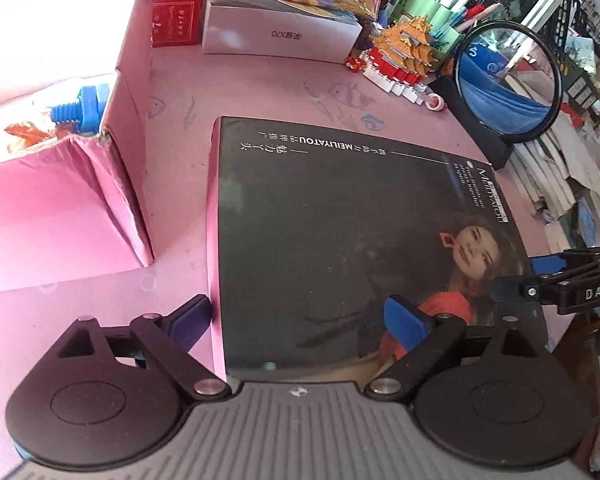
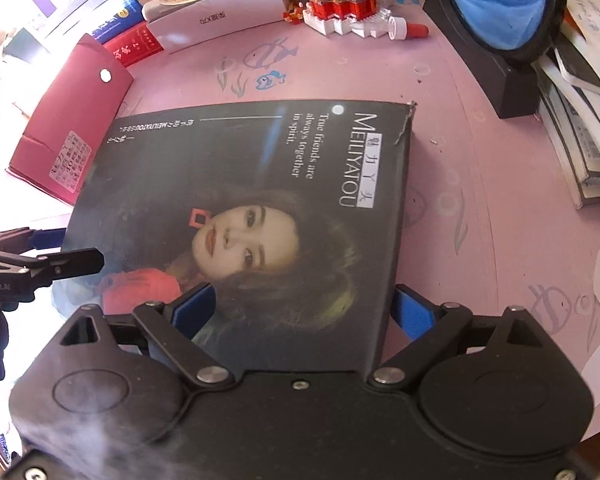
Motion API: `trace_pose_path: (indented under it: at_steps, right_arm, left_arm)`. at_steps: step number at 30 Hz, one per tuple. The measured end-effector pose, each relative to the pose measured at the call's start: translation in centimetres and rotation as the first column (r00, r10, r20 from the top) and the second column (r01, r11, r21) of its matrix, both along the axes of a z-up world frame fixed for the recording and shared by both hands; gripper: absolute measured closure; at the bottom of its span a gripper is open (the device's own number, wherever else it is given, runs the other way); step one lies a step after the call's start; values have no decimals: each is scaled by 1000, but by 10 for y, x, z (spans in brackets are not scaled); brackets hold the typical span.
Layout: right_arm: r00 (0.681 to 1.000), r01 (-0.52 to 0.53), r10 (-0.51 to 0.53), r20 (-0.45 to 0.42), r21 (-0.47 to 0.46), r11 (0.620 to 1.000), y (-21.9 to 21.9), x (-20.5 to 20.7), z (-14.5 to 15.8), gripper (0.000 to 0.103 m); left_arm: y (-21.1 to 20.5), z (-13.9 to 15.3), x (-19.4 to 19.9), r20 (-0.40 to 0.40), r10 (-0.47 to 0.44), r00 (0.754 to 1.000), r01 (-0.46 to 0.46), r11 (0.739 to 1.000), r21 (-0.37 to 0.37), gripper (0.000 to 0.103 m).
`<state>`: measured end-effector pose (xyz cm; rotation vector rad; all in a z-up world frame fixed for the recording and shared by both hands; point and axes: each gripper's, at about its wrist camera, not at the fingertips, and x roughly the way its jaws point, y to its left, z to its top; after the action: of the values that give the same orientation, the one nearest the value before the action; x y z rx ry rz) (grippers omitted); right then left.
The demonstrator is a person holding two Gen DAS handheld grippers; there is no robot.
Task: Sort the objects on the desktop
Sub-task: 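Close the left gripper on the album edge while the right gripper grips the opposite edge, then lift the black album with both grippers and carry it over the box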
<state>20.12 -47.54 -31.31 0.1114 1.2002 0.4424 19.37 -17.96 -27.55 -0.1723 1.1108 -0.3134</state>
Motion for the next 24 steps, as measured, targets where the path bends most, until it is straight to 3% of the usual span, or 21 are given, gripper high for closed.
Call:
trace_pose_path:
  at_steps: [3, 12, 24]
  right_arm:
    - [1000, 6, -6, 13, 3, 1000, -5, -5, 3, 10]
    - [995, 35, -38, 88, 29, 999, -25, -15, 44, 10]
    - [980, 100, -119, 161, 122, 988, -39, -15, 113, 10]
  left_arm:
    - [0, 2, -3, -10, -12, 1000, 12, 1000, -3, 18]
    - [-11, 30, -15, 22, -30, 999, 31, 999, -40, 18]
    - [-6, 107, -12, 97, -14, 995, 21, 997, -73, 18]
